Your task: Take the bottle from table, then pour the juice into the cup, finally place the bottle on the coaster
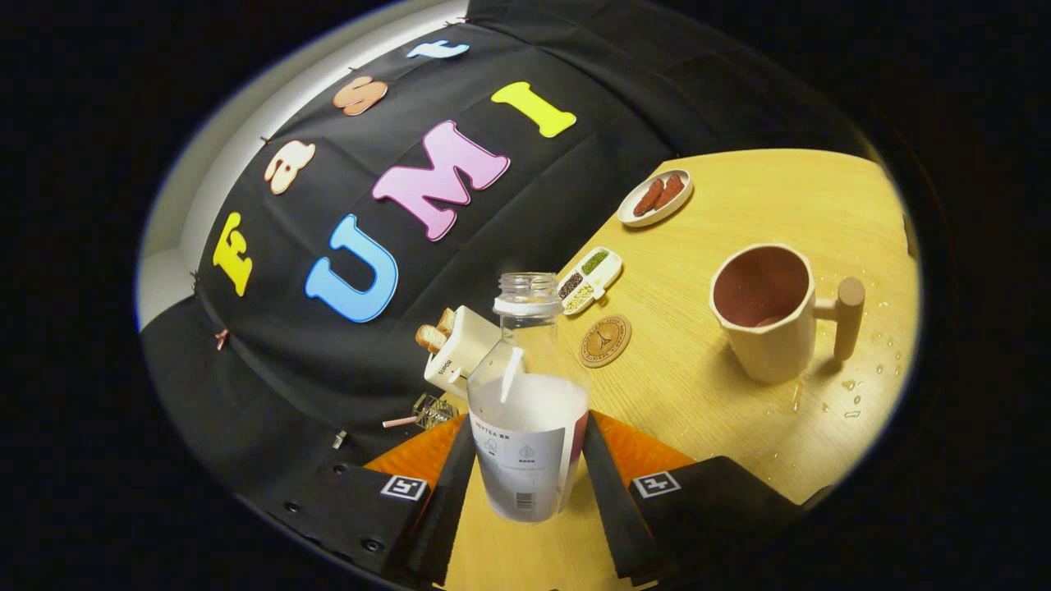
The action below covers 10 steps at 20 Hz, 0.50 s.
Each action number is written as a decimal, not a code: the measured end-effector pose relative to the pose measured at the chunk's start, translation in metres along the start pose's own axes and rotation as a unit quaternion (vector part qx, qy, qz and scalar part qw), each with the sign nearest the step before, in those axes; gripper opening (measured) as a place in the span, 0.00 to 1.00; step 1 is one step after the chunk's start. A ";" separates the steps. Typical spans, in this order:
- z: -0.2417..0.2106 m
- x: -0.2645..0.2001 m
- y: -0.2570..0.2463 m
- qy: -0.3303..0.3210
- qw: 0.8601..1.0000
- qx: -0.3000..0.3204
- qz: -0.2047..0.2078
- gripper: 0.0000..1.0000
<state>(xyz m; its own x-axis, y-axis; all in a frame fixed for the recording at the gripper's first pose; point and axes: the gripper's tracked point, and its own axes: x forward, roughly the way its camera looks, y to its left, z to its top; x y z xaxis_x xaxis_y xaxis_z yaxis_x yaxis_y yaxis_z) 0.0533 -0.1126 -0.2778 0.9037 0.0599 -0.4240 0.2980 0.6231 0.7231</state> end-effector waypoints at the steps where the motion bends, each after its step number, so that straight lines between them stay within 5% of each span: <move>1: -0.001 0.000 -0.001 0.001 1.000 0.013 0.000 0.75; 10: -0.002 0.001 -0.015 0.002 0.996 0.089 -0.014 0.75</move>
<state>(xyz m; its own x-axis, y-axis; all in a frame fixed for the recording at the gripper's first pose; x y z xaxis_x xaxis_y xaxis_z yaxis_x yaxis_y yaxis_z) 0.0496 -0.1203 -0.2899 0.8931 0.0476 -0.4474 0.3736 0.4757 0.7963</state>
